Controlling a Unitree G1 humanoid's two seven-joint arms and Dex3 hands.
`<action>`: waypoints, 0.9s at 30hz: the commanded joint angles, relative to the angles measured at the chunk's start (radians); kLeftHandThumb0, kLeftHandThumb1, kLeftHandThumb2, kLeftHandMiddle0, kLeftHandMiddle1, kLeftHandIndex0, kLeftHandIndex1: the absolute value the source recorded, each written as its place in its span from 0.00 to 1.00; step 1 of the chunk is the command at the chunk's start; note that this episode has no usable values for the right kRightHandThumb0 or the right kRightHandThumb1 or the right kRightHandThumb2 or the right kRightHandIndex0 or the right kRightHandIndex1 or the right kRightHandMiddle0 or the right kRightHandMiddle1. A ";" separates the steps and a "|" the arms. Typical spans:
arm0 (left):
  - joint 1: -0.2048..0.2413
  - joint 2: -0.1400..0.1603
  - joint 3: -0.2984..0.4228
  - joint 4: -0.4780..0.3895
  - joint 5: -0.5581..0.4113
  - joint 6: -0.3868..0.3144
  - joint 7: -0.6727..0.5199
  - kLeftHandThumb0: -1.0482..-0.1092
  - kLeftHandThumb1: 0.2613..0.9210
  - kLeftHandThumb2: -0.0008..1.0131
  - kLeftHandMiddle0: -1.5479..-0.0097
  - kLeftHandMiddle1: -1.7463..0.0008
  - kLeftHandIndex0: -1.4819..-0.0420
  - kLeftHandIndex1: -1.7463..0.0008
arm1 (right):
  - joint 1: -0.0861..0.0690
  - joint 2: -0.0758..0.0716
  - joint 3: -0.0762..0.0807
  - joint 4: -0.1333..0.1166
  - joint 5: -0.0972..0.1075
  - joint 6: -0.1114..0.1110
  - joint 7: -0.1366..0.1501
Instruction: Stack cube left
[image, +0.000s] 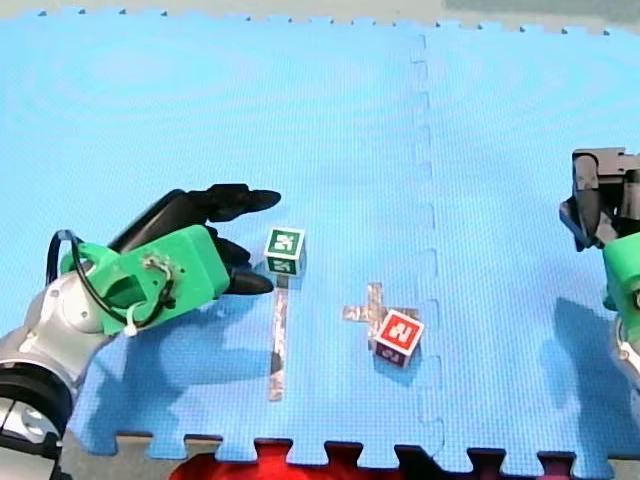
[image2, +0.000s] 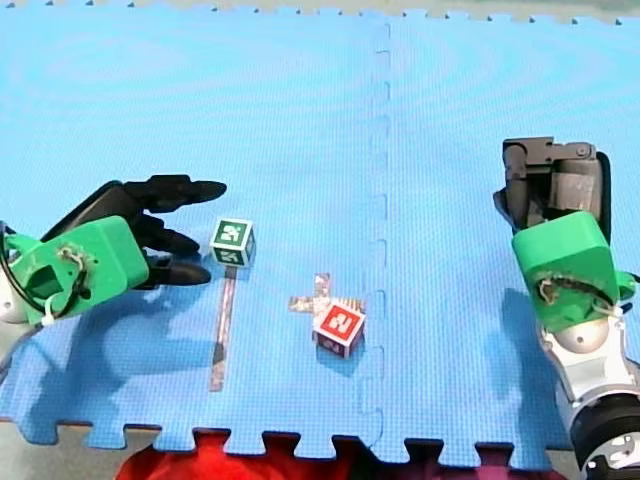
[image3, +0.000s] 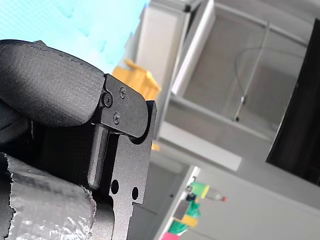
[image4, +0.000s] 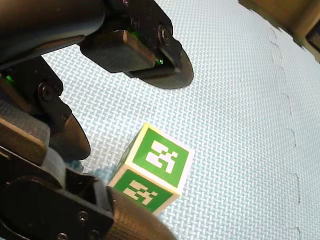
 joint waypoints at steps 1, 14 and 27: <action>-0.004 0.004 0.006 0.002 -0.004 -0.003 -0.007 0.45 0.54 0.00 0.50 0.13 0.75 1.00 | 0.003 -0.008 -0.002 0.000 0.000 -0.002 -0.010; -0.019 0.013 -0.023 -0.008 0.047 0.011 0.047 0.84 0.66 0.01 0.53 0.04 0.74 1.00 | 0.005 -0.004 0.004 -0.005 -0.007 0.000 -0.027; -0.044 0.015 -0.068 0.009 0.111 0.004 0.104 0.79 0.68 0.01 0.51 0.00 0.72 0.99 | 0.015 -0.001 0.021 -0.027 -0.037 0.026 -0.085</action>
